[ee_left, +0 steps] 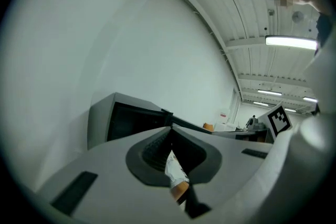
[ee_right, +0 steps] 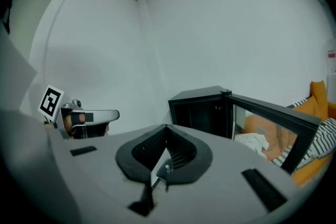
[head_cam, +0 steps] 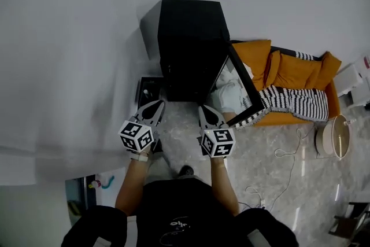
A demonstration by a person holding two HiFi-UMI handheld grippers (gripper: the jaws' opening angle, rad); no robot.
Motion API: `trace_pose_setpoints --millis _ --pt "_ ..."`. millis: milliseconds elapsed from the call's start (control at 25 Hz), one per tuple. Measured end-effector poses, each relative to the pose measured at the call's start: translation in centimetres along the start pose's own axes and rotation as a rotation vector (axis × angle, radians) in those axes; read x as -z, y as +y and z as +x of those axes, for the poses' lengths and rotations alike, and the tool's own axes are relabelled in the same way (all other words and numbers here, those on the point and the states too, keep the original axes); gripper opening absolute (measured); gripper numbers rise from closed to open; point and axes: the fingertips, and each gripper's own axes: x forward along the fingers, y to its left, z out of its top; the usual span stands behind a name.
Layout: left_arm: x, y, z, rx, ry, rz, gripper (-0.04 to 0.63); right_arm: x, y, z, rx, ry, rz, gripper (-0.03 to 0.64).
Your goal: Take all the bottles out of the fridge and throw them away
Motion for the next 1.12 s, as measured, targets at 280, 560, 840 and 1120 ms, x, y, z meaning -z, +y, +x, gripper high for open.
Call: trace_pose_setpoints --millis 280,560,840,1120 --pt "-0.1 -5.9 -1.9 -0.039 0.032 0.062 0.006 0.3 -2.2 -7.3 0.009 -0.003 0.002 0.008" --pt "-0.8 -8.1 -2.5 -0.051 0.05 0.121 0.006 0.3 -2.7 -9.4 0.001 -0.009 0.017 0.008" --pt "-1.8 -7.1 -4.1 -0.047 0.051 0.158 0.006 -0.1 -0.7 -8.7 -0.003 -0.029 0.002 0.008" --pt "-2.8 -3.6 -7.6 -0.034 0.017 0.151 0.006 -0.3 3.3 -7.4 0.018 -0.032 -0.034 0.008"
